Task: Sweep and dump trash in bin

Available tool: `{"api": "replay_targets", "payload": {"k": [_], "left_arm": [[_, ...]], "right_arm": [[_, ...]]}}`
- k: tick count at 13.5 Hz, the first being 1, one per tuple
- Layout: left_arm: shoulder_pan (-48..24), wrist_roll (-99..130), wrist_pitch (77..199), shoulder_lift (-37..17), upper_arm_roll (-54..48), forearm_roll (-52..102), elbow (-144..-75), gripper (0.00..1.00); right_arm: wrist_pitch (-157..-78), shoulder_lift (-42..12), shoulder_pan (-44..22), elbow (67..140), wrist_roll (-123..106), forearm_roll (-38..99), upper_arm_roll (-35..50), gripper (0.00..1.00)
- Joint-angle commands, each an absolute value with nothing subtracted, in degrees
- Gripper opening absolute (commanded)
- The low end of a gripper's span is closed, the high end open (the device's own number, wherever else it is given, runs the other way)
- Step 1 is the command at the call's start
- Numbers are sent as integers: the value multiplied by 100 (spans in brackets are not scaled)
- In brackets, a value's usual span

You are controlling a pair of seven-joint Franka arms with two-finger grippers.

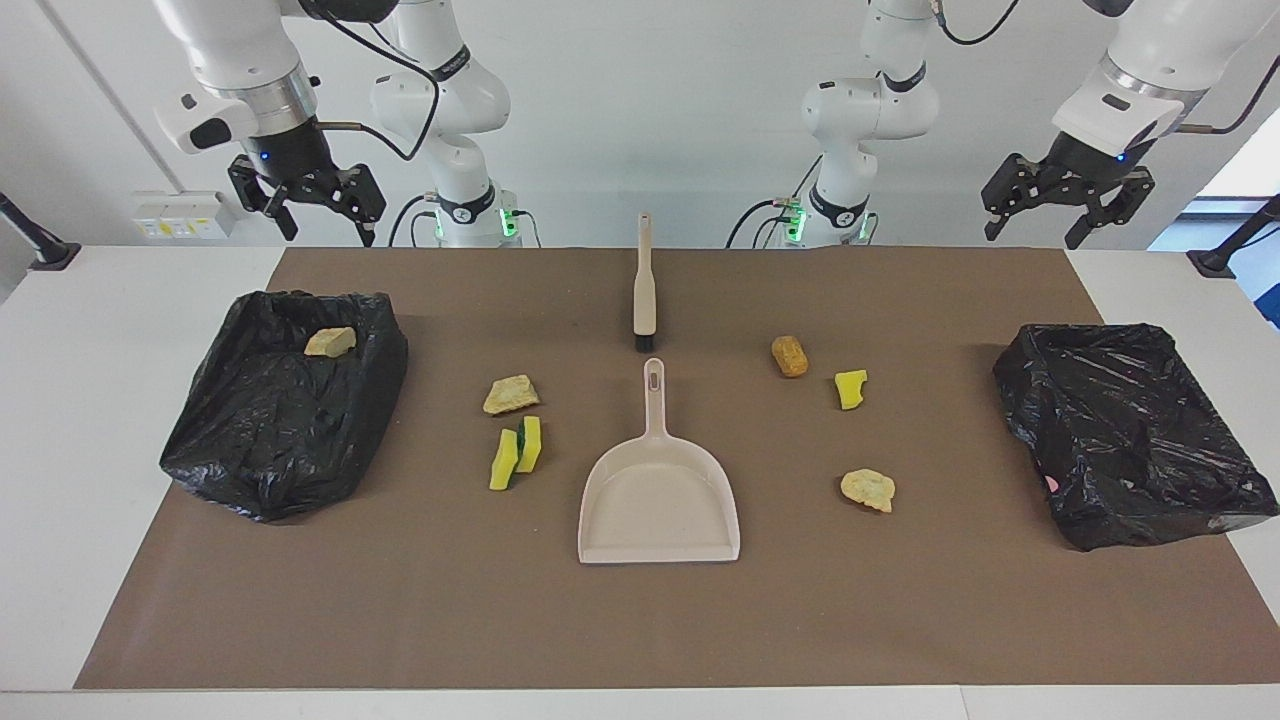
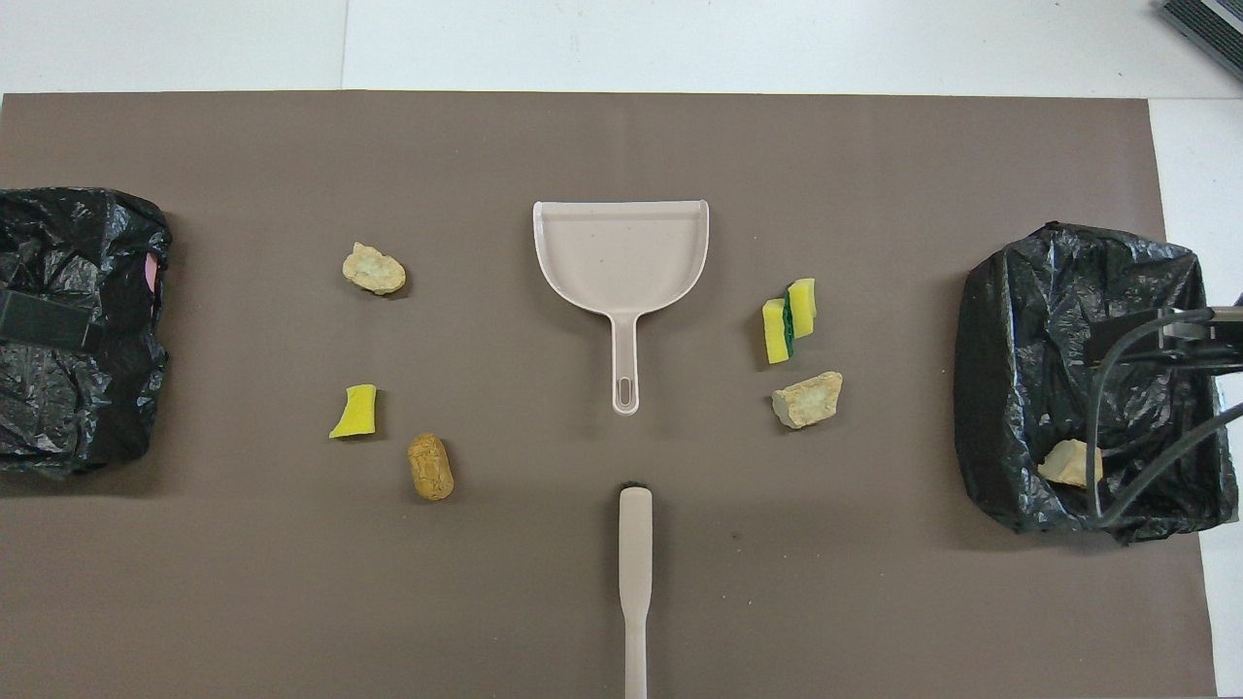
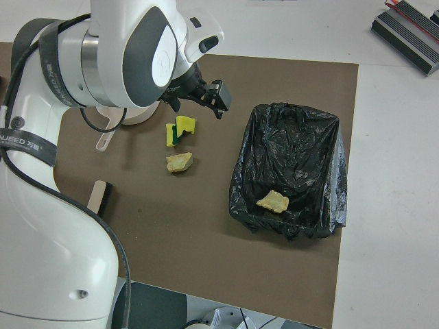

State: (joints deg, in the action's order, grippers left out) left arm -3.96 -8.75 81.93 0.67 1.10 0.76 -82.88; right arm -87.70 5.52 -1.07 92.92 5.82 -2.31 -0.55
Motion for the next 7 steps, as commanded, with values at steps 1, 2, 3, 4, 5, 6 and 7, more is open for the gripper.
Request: {"api": "replay_targets", "payload": {"k": [1, 2, 3, 4, 5, 6, 7], "left_arm": [[-343, -861, 8060, 167, 62, 53, -8332, 100], [-351, -861, 8077, 167, 53, 53, -8341, 100], [-334, -879, 8103, 167, 53, 53, -8341, 100], [-334, -870, 8095, 176, 53, 53, -8341, 100], [-343, -879, 8077, 176, 44, 61, -8350, 100], [-369, -862, 8051, 184, 44, 62, -8350, 100], [-387, -853, 7964, 211, 44, 62, -8358, 100]], "right_arm": [[-8631, 501, -53, 9167, 413, -229, -53, 100], [-8631, 501, -53, 9167, 413, -229, -53, 100], [-8631, 501, -53, 9167, 413, -229, -53, 100], [-8631, 501, -53, 9167, 413, -229, -53, 100], [-8631, 501, -53, 9167, 413, -229, -53, 100], [-8622, 501, -53, 9167, 413, -229, -44, 100], [-8622, 501, -53, 9167, 413, -229, -53, 100]]}}
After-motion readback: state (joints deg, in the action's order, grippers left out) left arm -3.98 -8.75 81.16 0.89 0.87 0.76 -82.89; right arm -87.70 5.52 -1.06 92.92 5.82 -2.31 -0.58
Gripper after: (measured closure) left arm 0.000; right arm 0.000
